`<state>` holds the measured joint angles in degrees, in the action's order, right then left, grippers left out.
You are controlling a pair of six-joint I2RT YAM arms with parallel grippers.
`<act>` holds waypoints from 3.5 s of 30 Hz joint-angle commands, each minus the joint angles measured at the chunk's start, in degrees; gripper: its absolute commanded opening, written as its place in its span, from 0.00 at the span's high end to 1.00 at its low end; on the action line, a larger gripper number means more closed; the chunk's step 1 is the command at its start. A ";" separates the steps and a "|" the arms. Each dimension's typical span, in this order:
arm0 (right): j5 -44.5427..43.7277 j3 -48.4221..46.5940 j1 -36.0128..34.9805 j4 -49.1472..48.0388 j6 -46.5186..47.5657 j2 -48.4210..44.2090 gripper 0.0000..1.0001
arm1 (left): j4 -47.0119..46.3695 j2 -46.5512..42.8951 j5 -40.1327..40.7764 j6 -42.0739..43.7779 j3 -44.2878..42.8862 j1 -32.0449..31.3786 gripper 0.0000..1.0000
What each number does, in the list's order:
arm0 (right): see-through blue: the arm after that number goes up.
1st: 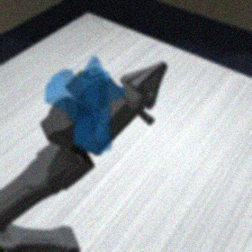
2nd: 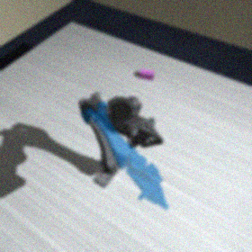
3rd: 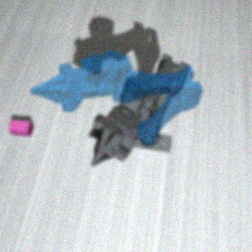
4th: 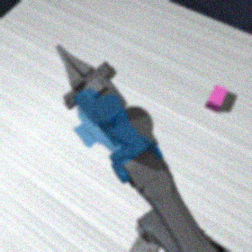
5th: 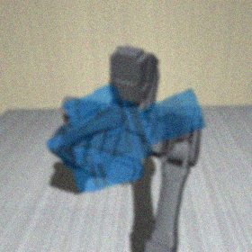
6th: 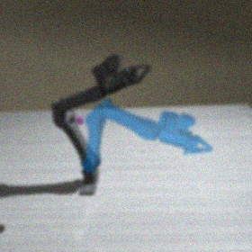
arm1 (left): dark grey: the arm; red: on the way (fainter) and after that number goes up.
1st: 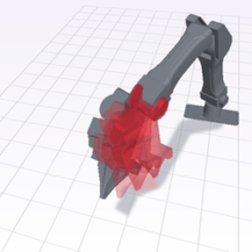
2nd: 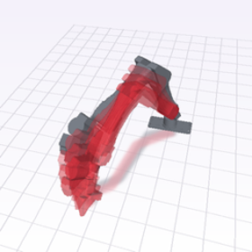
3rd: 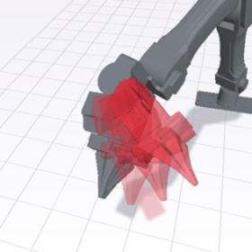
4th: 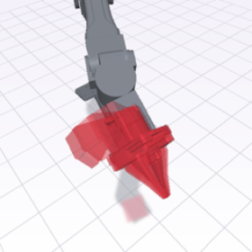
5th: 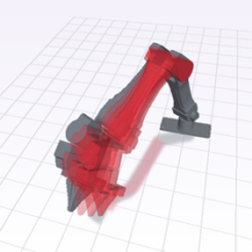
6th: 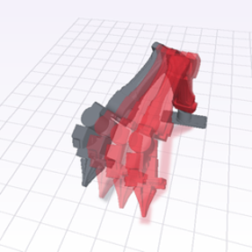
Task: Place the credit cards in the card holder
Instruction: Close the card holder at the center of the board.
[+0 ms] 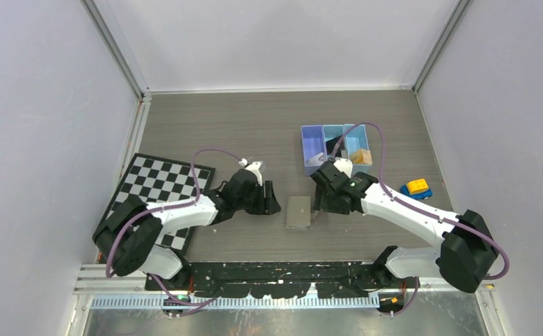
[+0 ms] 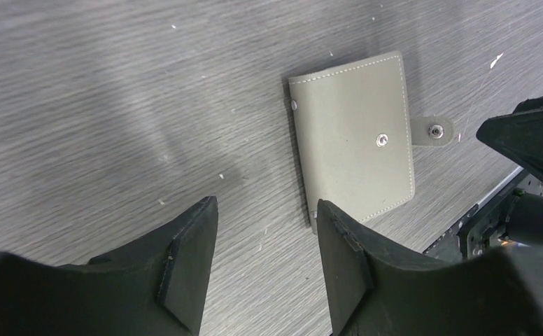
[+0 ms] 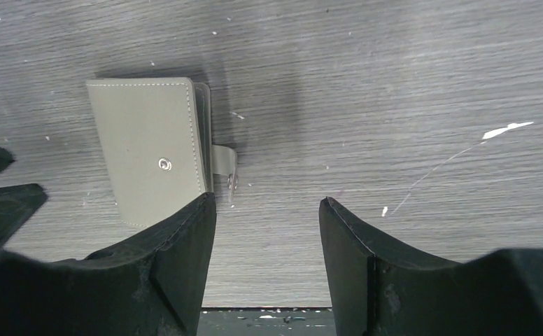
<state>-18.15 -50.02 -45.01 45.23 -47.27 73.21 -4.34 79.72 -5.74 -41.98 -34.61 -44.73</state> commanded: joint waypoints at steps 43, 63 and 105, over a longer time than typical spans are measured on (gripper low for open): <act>10.39 9.39 4.55 -14.08 -4.25 -1.38 0.77 | 3.01 16.26 -0.30 2.16 -11.94 -3.81 0.43; 12.69 7.85 4.56 -17.75 -4.26 -2.79 1.00 | 7.99 18.38 2.03 6.16 -11.50 -5.47 0.54; 14.37 8.26 -1.74 -29.45 -3.87 5.69 0.99 | 7.67 20.33 1.18 8.11 -12.21 -5.98 0.68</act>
<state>-3.51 -42.19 -46.41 19.57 -50.94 80.23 -2.31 96.55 -5.50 -34.48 -47.62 -50.24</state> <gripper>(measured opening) 0.018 0.329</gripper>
